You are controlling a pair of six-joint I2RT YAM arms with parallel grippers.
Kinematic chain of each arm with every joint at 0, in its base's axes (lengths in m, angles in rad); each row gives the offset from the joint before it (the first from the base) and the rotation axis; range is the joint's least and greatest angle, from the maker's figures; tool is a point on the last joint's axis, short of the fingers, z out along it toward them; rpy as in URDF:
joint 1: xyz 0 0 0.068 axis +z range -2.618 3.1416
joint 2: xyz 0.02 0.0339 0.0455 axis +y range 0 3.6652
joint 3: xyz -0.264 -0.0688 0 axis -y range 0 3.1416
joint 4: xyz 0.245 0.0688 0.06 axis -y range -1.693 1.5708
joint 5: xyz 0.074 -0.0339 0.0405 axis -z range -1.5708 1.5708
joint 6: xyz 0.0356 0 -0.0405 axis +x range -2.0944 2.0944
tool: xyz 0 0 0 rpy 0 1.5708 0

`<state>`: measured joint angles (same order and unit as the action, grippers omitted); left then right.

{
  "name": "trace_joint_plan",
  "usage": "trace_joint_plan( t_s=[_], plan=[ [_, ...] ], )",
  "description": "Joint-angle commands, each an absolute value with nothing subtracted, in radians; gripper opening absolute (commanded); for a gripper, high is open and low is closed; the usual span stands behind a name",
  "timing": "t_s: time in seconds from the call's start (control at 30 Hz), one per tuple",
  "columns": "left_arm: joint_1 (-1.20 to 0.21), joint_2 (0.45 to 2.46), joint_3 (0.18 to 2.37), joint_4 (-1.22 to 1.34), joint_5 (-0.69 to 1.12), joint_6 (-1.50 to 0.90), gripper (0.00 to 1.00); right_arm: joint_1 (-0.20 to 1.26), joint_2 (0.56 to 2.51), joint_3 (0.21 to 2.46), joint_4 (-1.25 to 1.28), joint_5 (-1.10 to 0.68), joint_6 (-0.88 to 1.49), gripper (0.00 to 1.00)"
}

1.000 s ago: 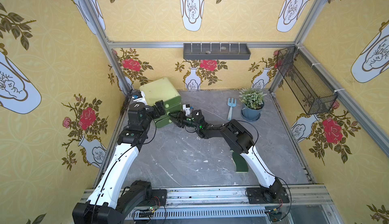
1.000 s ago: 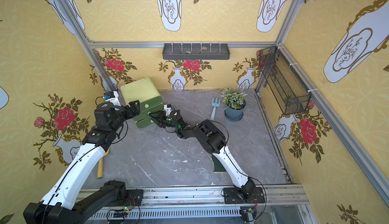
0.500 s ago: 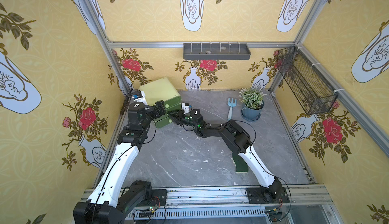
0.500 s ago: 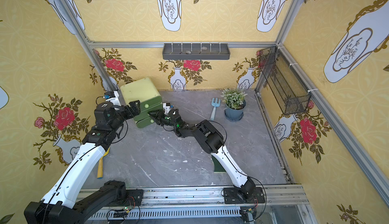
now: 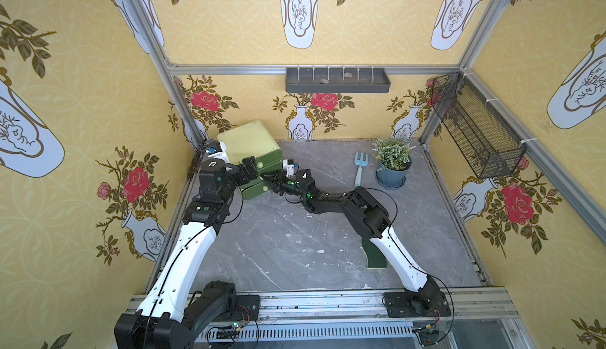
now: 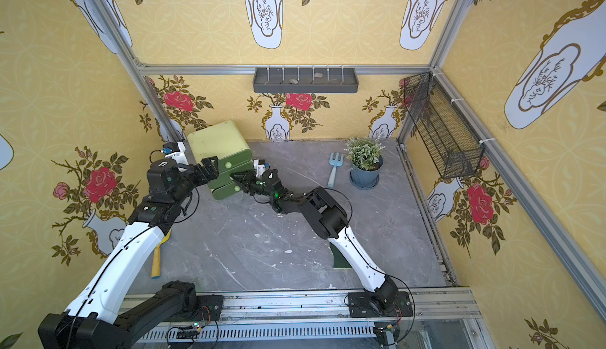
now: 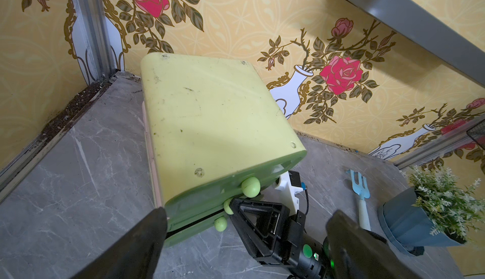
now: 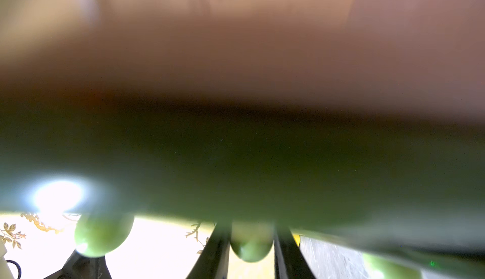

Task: Take the sponge out of the drawer
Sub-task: Open the drawer in the storage box.

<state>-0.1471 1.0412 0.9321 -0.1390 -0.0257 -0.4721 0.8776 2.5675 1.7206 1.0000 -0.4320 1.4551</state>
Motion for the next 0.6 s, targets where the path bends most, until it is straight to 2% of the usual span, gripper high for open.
trace_joint_plan(
  t_s=[0.0,0.13,0.57],
  plan=[
    [-0.146,1.045,0.924,-0.112,-0.020,-0.469,1.00,0.881,2.576,1.722,1.040,-0.430,1.471,0.26],
    [-0.145,1.046,0.922,-0.112,-0.019,-0.470,1.00,0.883,2.573,1.697,1.067,-0.428,1.483,0.22],
    [-0.143,1.051,0.920,-0.110,-0.019,-0.469,1.00,0.886,2.536,1.616,1.135,-0.425,1.503,0.20]
  ],
)
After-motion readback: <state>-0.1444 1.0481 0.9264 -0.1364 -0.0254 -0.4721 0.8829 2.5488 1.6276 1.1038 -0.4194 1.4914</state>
